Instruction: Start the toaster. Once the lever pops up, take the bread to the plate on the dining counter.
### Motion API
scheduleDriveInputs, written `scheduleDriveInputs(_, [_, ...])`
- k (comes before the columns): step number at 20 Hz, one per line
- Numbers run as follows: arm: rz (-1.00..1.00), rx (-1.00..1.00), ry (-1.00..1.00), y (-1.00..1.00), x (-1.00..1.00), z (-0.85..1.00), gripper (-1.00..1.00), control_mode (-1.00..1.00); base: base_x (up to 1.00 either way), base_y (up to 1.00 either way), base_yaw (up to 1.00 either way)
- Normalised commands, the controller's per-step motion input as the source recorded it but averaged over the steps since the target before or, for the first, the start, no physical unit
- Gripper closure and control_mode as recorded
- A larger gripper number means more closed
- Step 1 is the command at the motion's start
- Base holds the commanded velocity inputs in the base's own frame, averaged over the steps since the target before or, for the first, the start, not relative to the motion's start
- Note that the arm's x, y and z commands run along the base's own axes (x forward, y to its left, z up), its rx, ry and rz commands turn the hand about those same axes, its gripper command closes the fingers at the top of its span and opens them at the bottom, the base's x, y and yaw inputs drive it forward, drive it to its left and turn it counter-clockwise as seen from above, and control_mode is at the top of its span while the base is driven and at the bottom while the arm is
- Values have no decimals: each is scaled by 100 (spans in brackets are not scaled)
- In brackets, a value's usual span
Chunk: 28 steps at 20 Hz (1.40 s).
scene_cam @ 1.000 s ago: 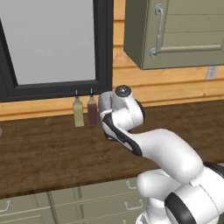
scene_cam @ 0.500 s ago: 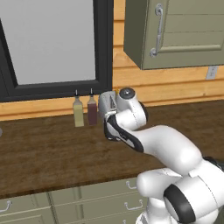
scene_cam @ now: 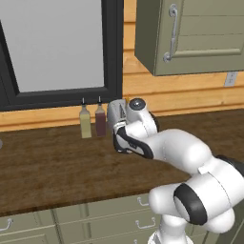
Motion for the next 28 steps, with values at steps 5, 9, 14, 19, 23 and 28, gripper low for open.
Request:
scheduleDriveInputs(5, [0, 0, 0, 0, 9, -19, 100, -100, 0, 0, 0])
scheduleDriveInputs(9, [0, 0, 0, 0, 0, -33, 100, -100, 0, 0, 0])
scheduleDriveInputs(14, [-2, 0, 0, 0, -1, -51, 100, -100, 0, 0, 0])
scheduleDriveInputs(19, [-3, 0, 0, 0, 0, -66, 100, -100, 0, 0, 0])
scheduleDriveInputs(23, [-4, 0, 2, 0, 0, -65, 100, -100, 0, 0, 0])
scheduleDriveInputs(28, [-5, 0, -4, 0, -28, -12, 100, -100, 0, 0, 0])
